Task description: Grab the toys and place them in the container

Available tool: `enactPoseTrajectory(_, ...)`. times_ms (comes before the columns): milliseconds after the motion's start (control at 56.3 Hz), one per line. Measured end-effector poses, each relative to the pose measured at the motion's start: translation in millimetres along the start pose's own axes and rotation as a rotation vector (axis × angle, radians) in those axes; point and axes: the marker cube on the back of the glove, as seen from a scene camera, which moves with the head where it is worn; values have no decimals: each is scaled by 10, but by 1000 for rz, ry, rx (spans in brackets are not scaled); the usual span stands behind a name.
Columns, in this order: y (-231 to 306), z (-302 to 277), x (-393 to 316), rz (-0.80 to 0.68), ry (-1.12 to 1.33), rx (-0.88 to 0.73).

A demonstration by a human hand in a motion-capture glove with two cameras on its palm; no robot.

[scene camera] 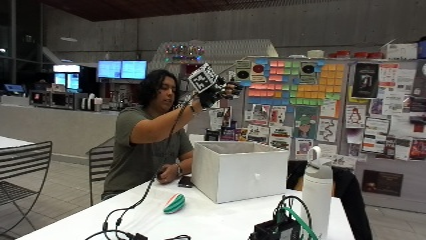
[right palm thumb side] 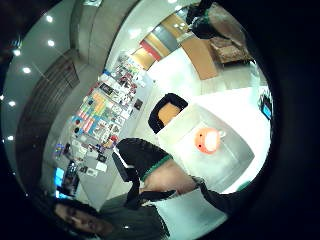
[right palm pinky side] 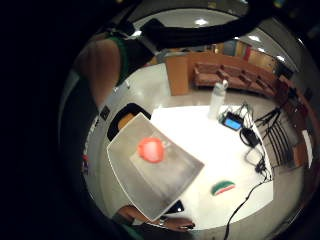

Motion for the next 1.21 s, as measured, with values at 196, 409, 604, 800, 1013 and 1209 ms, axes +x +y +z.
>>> enactPoseTrajectory(196,817,5,427,271,-39,-47)
enactPoseTrajectory(409,1941,460,1530,512,-25,-200)
enactPoseTrajectory(604,3018,1238,2261,578,38,-465)
enactPoseTrajectory(800,3398,1698,2530,307,355,-516)
enactPoseTrajectory(1013,3486,1796,2616,293,377,-216)
enactPoseTrajectory(1209,3541,1593,2542,293,413,-9)
